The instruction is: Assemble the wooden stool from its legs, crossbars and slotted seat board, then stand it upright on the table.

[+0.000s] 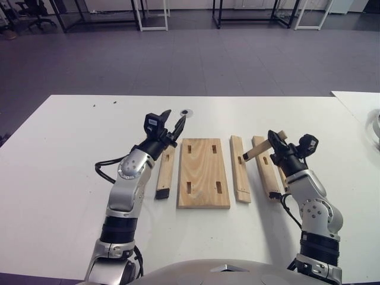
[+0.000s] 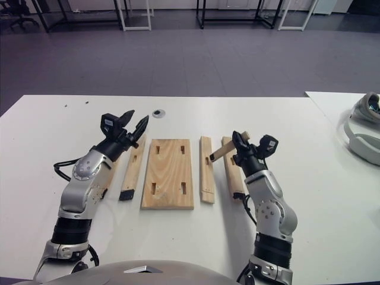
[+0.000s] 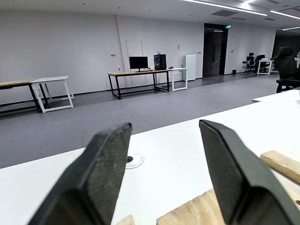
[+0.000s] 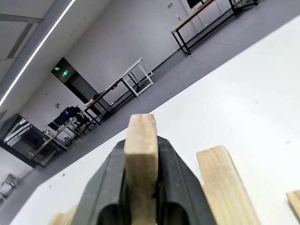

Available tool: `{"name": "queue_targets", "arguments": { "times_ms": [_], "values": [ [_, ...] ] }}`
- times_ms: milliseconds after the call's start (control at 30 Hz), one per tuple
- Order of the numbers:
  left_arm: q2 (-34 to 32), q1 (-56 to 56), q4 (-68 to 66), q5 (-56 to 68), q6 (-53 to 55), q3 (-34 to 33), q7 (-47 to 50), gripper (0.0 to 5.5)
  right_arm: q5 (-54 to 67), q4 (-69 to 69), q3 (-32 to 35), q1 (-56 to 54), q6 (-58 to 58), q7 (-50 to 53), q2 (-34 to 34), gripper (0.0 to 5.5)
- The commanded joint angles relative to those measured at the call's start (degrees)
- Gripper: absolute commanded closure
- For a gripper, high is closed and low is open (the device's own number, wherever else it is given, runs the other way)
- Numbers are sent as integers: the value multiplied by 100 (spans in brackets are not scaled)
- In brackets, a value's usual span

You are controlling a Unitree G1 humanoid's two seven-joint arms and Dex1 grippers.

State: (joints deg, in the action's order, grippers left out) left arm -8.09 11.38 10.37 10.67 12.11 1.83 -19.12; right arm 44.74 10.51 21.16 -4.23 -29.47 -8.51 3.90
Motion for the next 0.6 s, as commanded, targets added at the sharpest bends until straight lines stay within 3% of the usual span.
{"name": "queue_targets", "arguments": {
  "times_ms": [33, 467, 600],
  "values": [
    [16, -142, 27, -5, 59, -34, 118, 286, 78, -186, -42, -127, 54, -44, -92, 509],
    [10, -217, -26, 25, 62, -34, 151, 286, -647, -472, -423, 150, 616, -216, -52, 509],
    [-5, -232, -27, 25, 73, -29, 137, 286, -1531, -472, -1009, 433, 901, -398, 324, 509]
  ]
}}
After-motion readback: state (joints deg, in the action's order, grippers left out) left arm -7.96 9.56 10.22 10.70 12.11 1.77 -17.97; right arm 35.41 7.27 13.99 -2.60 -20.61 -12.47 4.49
